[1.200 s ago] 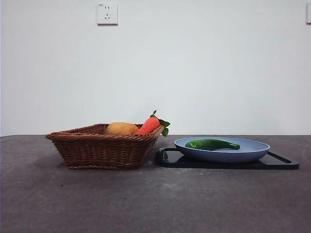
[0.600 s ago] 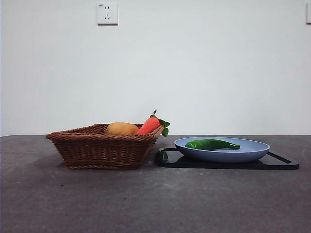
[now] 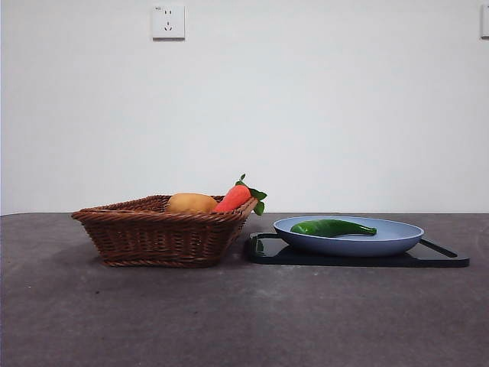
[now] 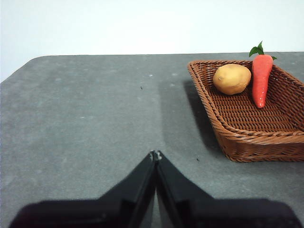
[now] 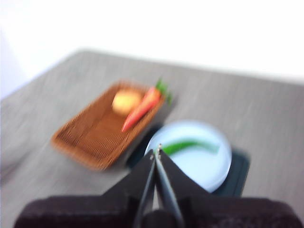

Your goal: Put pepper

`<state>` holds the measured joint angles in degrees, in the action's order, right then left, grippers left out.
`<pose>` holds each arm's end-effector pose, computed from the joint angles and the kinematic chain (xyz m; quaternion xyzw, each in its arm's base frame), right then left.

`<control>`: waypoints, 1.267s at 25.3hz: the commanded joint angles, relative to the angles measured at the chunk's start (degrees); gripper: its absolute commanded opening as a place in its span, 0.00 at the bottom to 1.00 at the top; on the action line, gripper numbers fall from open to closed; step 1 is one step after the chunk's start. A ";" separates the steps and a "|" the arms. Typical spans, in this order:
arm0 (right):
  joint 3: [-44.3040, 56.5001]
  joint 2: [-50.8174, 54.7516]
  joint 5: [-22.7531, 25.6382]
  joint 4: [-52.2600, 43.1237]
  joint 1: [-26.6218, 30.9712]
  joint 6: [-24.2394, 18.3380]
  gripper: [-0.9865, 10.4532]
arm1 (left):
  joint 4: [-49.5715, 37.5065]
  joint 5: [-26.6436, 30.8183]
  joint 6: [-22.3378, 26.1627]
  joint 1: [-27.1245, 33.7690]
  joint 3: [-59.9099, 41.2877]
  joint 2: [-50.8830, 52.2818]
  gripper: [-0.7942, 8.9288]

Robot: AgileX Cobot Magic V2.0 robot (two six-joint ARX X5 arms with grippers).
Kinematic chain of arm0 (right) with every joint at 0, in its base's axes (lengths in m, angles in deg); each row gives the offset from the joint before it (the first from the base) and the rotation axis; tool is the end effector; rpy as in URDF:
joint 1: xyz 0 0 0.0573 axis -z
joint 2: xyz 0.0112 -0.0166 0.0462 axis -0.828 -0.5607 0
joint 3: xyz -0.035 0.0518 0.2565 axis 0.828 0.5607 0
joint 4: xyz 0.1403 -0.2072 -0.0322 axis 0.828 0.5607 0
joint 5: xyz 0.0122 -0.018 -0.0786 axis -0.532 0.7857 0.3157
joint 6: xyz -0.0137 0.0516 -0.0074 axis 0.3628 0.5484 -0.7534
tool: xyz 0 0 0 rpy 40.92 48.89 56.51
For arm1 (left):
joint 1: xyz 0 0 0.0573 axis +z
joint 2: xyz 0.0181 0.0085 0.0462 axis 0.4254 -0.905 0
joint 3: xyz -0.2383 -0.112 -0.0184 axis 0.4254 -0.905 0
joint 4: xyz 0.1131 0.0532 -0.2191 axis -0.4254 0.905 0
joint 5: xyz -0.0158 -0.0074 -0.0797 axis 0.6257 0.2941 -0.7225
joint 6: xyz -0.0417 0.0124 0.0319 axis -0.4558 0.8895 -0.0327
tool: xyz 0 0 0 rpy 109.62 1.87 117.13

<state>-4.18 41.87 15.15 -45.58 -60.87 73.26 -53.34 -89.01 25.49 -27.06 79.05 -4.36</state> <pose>0.0882 0.0187 0.3833 -0.0159 0.1349 0.2386 0.9616 0.0960 -0.0040 0.1541 -0.0102 0.0721 -0.0306 0.9969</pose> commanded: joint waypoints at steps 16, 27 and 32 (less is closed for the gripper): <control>52.98 28.33 16.96 -39.91 0.48 9.01 0.10 | -0.66 -0.02 -0.52 0.11 -0.61 0.24 0.09; 58.40 33.03 16.87 -39.39 0.48 9.64 0.10 | -0.66 -0.02 -0.52 0.11 -0.61 0.24 0.09; 58.93 34.49 16.85 -35.23 0.48 9.86 0.10 | -0.68 -0.02 -0.52 0.11 -0.61 0.24 0.09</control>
<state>54.44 76.10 31.70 -80.77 -60.39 82.51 -53.34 -88.99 25.16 -27.06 79.05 -4.36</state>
